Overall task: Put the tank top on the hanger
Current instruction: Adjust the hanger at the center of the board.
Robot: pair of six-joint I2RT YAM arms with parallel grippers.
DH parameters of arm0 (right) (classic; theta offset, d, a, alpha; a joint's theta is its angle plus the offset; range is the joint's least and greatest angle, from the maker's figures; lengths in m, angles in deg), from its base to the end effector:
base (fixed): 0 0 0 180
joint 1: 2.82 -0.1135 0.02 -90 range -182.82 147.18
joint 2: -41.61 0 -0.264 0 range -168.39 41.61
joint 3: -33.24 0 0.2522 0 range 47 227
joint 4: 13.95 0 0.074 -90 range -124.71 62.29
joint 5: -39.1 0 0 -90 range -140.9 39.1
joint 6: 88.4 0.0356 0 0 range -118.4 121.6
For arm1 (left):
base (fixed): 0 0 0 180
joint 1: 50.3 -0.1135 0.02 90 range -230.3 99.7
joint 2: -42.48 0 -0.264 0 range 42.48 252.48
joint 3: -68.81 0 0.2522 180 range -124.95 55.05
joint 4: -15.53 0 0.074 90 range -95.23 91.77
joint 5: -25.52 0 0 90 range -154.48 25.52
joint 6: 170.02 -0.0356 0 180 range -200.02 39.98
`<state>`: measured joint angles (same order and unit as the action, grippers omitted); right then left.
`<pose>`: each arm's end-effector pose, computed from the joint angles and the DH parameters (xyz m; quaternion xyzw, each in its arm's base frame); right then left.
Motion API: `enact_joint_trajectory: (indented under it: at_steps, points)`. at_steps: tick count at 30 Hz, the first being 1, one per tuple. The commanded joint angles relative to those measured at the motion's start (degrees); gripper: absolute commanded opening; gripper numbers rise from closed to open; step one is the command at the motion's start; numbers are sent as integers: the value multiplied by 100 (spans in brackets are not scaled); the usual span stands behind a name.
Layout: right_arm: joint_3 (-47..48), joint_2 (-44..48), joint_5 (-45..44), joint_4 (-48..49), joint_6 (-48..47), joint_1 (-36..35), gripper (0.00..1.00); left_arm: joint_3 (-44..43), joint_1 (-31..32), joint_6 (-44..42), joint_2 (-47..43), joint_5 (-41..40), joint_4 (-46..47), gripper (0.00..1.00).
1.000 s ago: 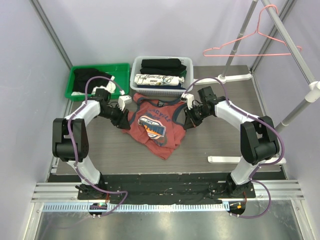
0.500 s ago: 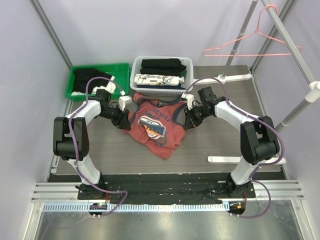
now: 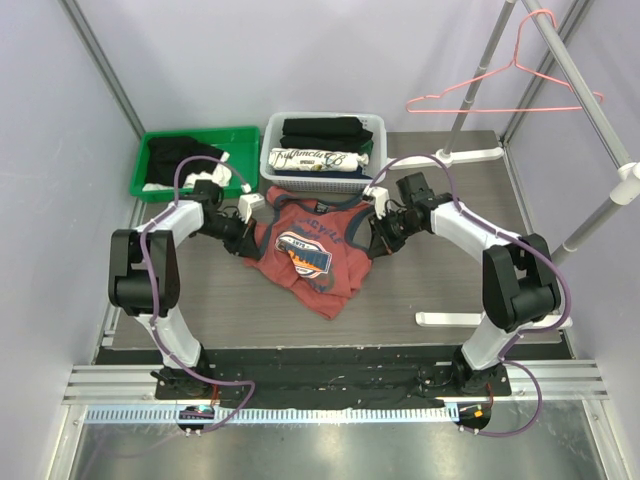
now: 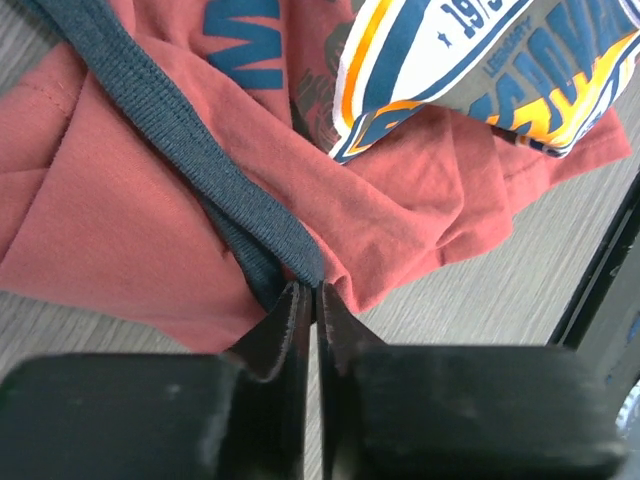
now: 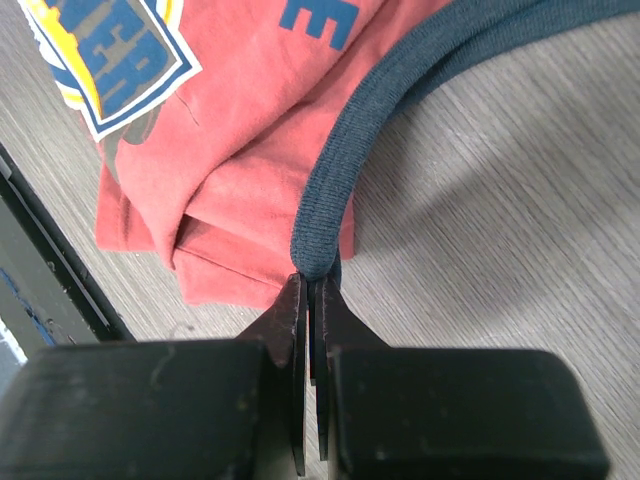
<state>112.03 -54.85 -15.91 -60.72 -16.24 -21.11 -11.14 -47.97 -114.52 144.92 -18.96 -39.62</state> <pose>0.3112 0.1244 0.2062 -0.3516 0.8636 0.2940 0.2098 0.3298 -0.0388 0.1782 0.3291 0.8567 -0.3421 0.2019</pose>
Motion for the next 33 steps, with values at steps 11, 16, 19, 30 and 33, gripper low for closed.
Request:
enact_joint_trajectory:
  at_steps: [11,16,19,30,33]
  points:
    - [562,576,-299,-398,-499,-17,1,-595,5,303,-820,-95,-89,0]
    - [1010,822,-738,-793,-860,-17,1,-974,5,400,-1671,-377,-352,0]
    - [1405,989,-922,-1074,-1063,-17,1,-1185,13,400,-2085,-394,-562,0]
    - [3620,1604,-1247,-2104,-1599,-465,1,-2432,22,505,-3071,-482,-951,0]
    - [4253,1683,-1459,-2069,-1590,-632,1,-2810,22,576,-3247,-579,-818,0]
